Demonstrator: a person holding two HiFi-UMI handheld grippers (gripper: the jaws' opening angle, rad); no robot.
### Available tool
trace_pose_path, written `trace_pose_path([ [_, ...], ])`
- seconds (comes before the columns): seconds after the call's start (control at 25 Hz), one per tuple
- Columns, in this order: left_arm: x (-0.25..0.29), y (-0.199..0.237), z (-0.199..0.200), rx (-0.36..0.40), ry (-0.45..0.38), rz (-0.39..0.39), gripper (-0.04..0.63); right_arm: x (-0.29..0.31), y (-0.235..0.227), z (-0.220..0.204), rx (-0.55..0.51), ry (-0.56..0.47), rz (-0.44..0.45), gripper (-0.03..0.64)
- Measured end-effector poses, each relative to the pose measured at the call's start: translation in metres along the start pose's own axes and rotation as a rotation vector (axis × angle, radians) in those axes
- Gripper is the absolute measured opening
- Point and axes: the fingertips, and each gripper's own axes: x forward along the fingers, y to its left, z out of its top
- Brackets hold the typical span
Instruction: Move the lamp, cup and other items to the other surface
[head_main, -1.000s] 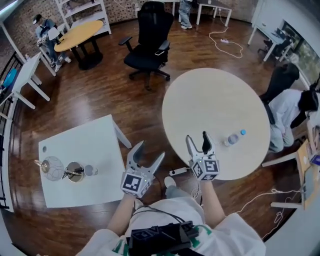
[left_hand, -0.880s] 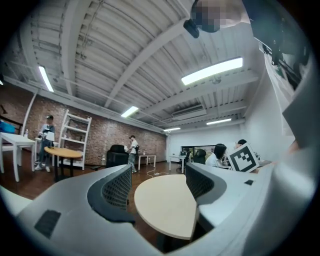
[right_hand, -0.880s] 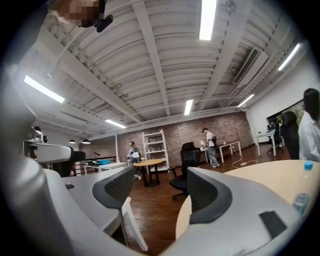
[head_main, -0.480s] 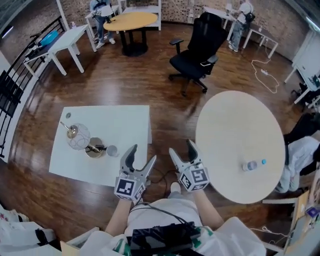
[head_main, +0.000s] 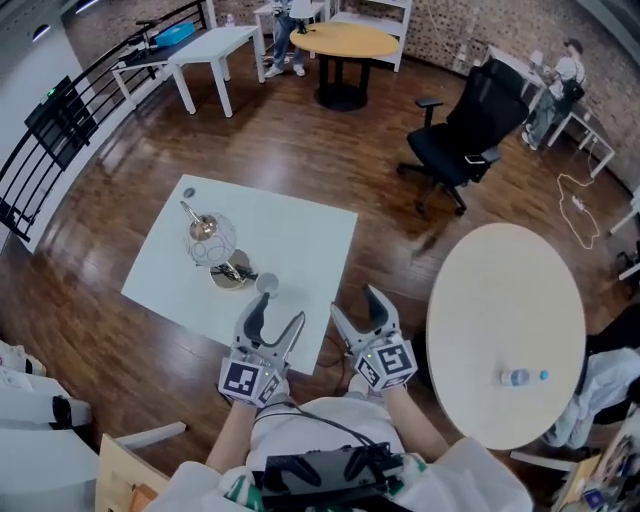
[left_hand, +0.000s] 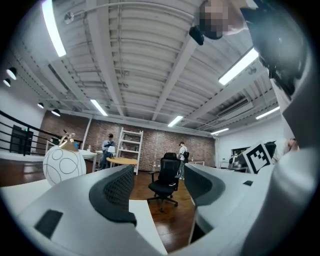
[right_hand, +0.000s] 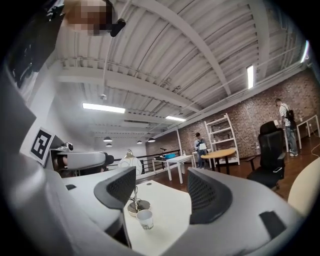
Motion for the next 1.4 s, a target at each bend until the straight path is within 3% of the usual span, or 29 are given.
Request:
trace_pose_path([
  [0.16, -0.021, 0.021, 0.006, -0.004, -0.032, 0.026, 0.314, 0.023, 0.017, -0.007, 0.001, -0.001, 0.057, 0.333],
  [0.36, -0.044, 0.053, 0.002, 0.011, -0.022, 0.137, 0.314, 0.048, 0.044, -0.019, 0.005, 0.033, 0.134, 0.333],
  [0.56, -0.065, 0.083, -0.004, 0.033, -0.002, 0.243, 0.314, 0.083, 0.069, -0.048, 0.005, 0.107, 0.212, 0.331],
  [0.96, -0.124, 0.158, -0.01, -0.008, 0.025, 0.429, 0.314, 0.192, 0.159, -0.126, -0.027, 0.32, 0.373, 0.328],
  [1.16, -0.149, 0.185, -0.018, -0.02, 0.053, 0.464, 0.314, 0.244, 0.185, -0.177, -0.035, 0.403, 0.369, 0.324],
  [1.4, -0.174, 0.214, -0.026, -0.031, 0.086, 0.492, 0.314, 0.301, 0.185, -0.226, -0.004, 0.462, 0.22, 0.316],
])
